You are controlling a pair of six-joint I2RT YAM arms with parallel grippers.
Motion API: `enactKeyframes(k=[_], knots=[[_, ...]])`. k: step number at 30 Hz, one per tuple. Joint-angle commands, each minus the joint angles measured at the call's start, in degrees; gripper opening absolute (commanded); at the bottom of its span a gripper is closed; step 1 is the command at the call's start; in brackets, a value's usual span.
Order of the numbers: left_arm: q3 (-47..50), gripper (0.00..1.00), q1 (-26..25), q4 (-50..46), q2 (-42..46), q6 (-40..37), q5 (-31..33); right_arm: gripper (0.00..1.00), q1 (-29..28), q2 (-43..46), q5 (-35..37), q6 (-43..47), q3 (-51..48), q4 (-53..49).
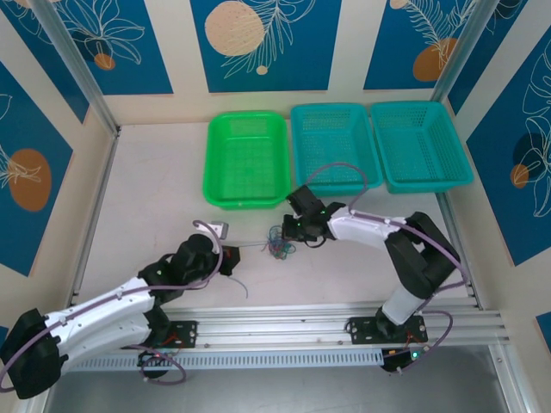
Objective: Untangle the cables
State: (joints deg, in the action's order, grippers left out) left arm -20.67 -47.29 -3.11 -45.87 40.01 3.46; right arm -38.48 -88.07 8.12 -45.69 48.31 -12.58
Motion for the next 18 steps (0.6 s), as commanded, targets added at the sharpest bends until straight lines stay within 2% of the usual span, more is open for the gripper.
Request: enactKeyframes(k=[1,9,15,18], knots=[[0.21,0.0,2.73,-6.85,4.29,-0.49,6.09,0.0,5.17,6.24,9.17,-3.29,-6.25,-2.82],[1.02,0.0,8.62,-13.18,14.31,-0.15,7.09,0.0,18.79,25.74,18.2,-13.65,-17.73,-11.71],[0.73,0.0,10.13,-14.15,13.97,-0.46,5.96,0.0,30.88,38.44,20.9,-22.08,-20.72,-23.06],[0.22,0.0,10.77,-15.14,13.5,-0.28,6.31,0.0,38.45,42.19,21.01,-22.73,-20.46,-27.32]])
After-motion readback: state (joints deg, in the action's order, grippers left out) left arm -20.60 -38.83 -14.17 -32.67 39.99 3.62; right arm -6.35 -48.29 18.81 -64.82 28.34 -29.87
